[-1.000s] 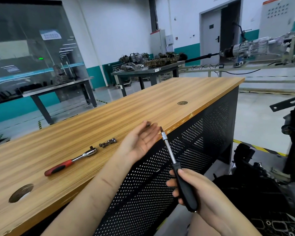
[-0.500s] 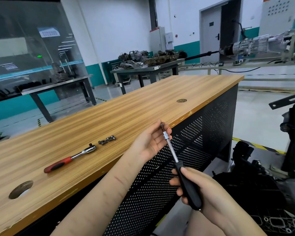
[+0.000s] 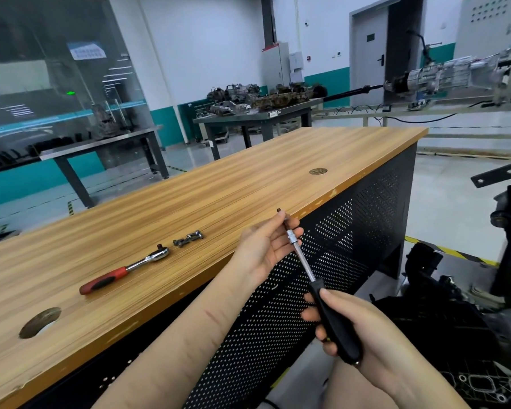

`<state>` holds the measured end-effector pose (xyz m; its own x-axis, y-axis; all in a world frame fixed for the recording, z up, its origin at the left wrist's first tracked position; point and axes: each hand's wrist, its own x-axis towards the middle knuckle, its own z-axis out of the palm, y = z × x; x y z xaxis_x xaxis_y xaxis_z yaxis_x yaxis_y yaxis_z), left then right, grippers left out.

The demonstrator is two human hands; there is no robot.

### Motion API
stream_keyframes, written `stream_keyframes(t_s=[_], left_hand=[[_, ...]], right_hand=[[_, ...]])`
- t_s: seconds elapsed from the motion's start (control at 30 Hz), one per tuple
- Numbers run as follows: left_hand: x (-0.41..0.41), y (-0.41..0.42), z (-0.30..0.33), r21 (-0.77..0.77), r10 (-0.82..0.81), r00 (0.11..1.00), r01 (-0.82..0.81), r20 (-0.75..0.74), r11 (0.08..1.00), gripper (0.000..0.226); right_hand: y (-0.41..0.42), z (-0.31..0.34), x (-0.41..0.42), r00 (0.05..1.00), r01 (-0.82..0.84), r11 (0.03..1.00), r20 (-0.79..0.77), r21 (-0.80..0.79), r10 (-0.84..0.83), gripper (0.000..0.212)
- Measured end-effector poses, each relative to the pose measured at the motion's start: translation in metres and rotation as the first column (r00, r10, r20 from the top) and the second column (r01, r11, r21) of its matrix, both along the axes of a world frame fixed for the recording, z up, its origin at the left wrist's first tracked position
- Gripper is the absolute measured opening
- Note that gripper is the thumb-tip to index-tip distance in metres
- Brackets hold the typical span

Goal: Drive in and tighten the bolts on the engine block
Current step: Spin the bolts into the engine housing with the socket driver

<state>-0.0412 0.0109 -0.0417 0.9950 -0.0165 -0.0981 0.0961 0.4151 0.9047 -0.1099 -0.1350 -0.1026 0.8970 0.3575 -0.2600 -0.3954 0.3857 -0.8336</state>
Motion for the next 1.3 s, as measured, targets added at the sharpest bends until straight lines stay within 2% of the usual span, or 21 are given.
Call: stream_keyframes(t_s=[0.2,0.4,0.8,0.97,1.1,1.3], left_hand=[[0.002,-0.013,-0.006,0.016,0.02,1.0,-0.02,0.019,1.0,0.013],[0.01,-0.061,-0.017,-0.016,-0.014,0.999,0.013,-0.042,1.0,0.015],[-0.007,-0.191,-0.071,-0.044,-0.311,0.928,0.309,-0.206,0.95,0.022],[-0.022,-0.225,-0.101,-0.028,-0.346,0.904,0.351,-0.251,0.936,0.024],[-0.026,-0.244,-0.113,0.092,-0.372,0.889,0.407,-0.268,0.909,0.02],[-0.026,-0.256,-0.123,0.398,-0.391,0.902,0.432,-0.183,0.809,0.016]], right_hand=[[-0.003,-0.004,-0.001,0.99,0.128,0.989,0.068,-0.071,-0.124,0.02],[-0.026,-0.016,-0.005,0.956,0.291,0.95,0.085,-0.116,-0.282,0.017],[-0.098,-0.054,-0.052,0.8,0.584,0.802,-0.083,-0.124,-0.595,0.022],[-0.111,-0.075,-0.071,0.734,0.642,0.758,-0.197,-0.111,-0.651,0.023],[-0.115,-0.084,-0.075,0.696,0.672,0.738,-0.284,-0.067,-0.66,0.015],[-0.122,-0.092,-0.074,0.688,0.665,0.747,-0.368,-0.027,-0.626,0.009]])
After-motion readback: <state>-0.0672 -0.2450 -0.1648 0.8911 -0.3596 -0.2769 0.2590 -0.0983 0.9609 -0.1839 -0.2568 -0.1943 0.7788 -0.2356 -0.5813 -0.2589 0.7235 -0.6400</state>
